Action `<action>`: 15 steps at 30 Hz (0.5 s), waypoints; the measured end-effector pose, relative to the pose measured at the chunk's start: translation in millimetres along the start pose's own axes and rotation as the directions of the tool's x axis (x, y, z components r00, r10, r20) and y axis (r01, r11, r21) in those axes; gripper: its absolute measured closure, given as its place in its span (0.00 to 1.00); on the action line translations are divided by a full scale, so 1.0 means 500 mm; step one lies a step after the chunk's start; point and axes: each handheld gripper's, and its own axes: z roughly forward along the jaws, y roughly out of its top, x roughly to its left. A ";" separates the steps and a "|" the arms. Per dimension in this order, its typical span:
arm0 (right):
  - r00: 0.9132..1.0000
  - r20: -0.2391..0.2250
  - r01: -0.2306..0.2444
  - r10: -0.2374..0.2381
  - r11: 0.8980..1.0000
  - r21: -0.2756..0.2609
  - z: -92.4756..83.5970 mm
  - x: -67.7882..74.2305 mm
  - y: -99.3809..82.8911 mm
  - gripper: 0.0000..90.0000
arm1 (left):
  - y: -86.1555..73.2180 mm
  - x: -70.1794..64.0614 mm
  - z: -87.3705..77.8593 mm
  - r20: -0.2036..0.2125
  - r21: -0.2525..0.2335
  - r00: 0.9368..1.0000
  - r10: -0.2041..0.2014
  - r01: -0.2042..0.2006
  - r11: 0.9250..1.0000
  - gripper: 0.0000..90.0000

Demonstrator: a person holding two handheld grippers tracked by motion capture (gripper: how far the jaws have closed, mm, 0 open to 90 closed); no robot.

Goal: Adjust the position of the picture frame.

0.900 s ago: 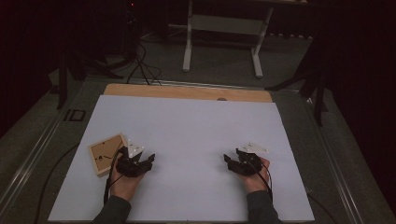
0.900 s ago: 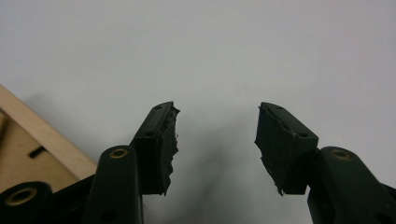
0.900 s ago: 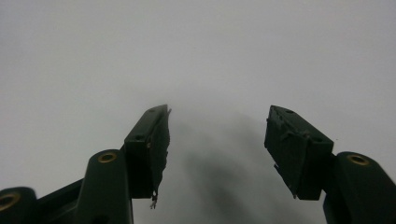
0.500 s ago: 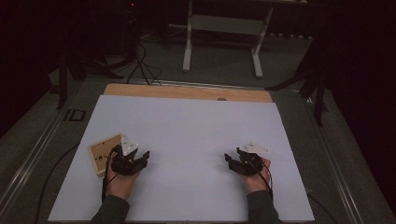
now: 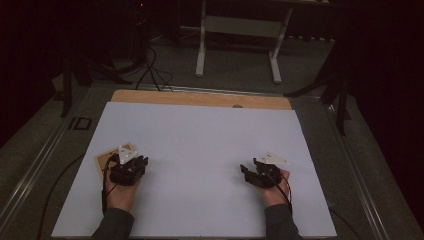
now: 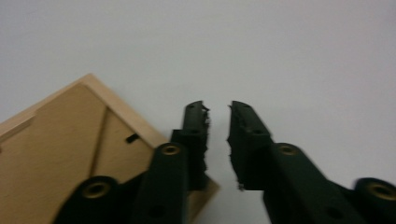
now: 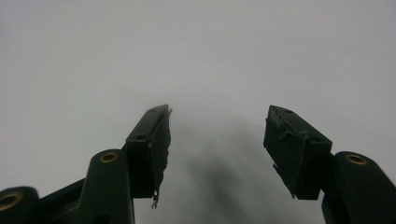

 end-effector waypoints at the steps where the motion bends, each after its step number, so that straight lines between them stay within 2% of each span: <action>1: 1.000 -0.001 0.000 0.000 1.000 -0.001 0.000 0.000 0.000 0.45 | 0.001 0.004 -0.001 -0.002 0.003 1.000 -0.004 0.004 1.000 0.95; 3: 1.000 0.000 0.001 -0.001 1.000 -0.001 0.000 0.000 0.000 0.45 | 0.001 0.009 -0.002 -0.006 0.002 1.000 -0.007 0.007 1.000 0.99; 5: 1.000 -0.001 0.002 -0.002 1.000 -0.002 0.000 0.000 0.000 0.45 | 0.003 0.022 -0.005 -0.030 0.003 0.999 -0.021 0.021 1.000 0.99; 7: 1.000 -0.002 0.004 -0.004 1.000 -0.002 -0.001 0.000 0.000 0.45 | 0.003 0.025 -0.006 -0.037 0.002 0.999 -0.028 0.028 1.000 0.99; 9: 1.000 -0.002 0.005 -0.005 1.000 -0.003 -0.001 0.000 0.000 0.45 | 0.002 0.040 -0.008 -0.064 0.004 0.996 -0.059 0.060 0.998 0.99; 10: 1.000 -0.002 0.005 -0.005 1.000 -0.003 -0.001 0.000 0.000 0.45 | 0.002 0.040 -0.008 -0.064 0.004 0.996 -0.059 0.060 0.998 0.99; 12: 1.000 -0.003 0.006 -0.006 1.000 -0.004 -0.001 0.000 0.000 0.45 | 0.001 0.058 -0.010 -0.091 0.007 0.992 -0.088 0.089 0.996 0.99; 15: 1.000 -0.003 0.007 -0.007 1.000 -0.003 -0.001 0.000 0.000 0.45 | 0.000 0.065 -0.010 -0.103 0.009 0.990 -0.100 0.101 0.995 0.99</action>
